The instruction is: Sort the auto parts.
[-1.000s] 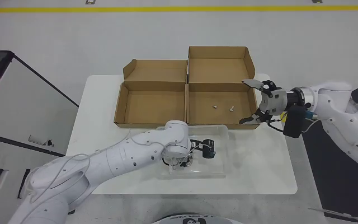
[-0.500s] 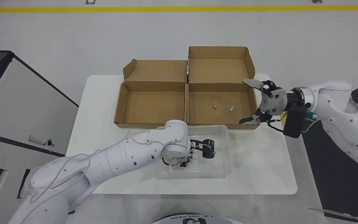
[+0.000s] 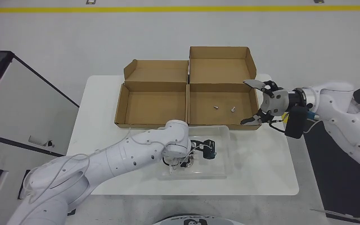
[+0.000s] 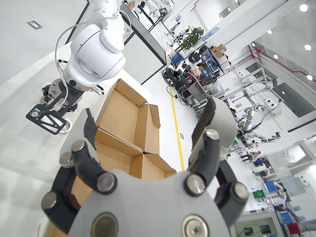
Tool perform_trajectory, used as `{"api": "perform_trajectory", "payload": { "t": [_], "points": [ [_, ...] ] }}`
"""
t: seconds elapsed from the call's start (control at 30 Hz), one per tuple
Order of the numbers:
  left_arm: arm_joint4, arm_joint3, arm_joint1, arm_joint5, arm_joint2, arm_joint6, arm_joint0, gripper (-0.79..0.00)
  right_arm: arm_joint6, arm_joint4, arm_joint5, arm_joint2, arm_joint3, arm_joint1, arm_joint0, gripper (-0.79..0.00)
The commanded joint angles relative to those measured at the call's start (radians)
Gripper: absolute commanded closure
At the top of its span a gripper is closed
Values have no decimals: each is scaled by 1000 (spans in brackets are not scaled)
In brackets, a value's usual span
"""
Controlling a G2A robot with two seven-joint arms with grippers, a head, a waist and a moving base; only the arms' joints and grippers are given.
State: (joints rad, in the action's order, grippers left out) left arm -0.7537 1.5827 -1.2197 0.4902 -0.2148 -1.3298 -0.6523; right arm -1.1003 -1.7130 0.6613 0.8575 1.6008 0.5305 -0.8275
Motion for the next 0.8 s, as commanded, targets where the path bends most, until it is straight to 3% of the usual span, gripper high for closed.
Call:
{"api": "perform_trajectory", "payload": {
  "t": [0.0, 0.07, 0.13, 0.17, 0.47, 0.5, 0.53, 0.6, 0.67, 0.77],
  "points": [
    [1, -1, -1, 1, 1, 1, 1, -286, 0, 0, 0, 0, 0, 0, 0, -785],
    [2, -3, -1, 1, 1, 1, 3, -206, 0, 0, 0, 0, 0, 0, 0, -785],
    [2, -6, -2, 2, 2, 2, 4, -34, 0, 0, 0, 0, 0, 0, 0, -785],
    [2, -8, -2, 2, 2, 2, 4, 0, 0, 0, 0, 0, 0, 0, 0, -785],
    [0, -17, -7, 4, 3, 4, 9, 0, 0, 0, 0, 0, 0, 0, 0, -785],
    [-1, -18, -8, 5, 4, 5, 10, -15, 0, 0, 0, 0, 0, 0, 0, -785],
    [1, -20, -8, 5, 5, 5, 11, -249, 0, 0, 0, 0, 0, 0, 0, -785],
    [2, -23, -9, 7, 6, 7, 13, -354, 0, 0, 0, 0, 0, 0, 0, -785],
    [5, -27, -10, 9, 5, 9, 15, -406, 0, 0, 0, 0, 0, 0, 0, -785],
    [10, -27, -10, 7, 4, 7, 20, -409, 0, 0, 0, 0, 0, 0, 0, -785]
  ]
}}
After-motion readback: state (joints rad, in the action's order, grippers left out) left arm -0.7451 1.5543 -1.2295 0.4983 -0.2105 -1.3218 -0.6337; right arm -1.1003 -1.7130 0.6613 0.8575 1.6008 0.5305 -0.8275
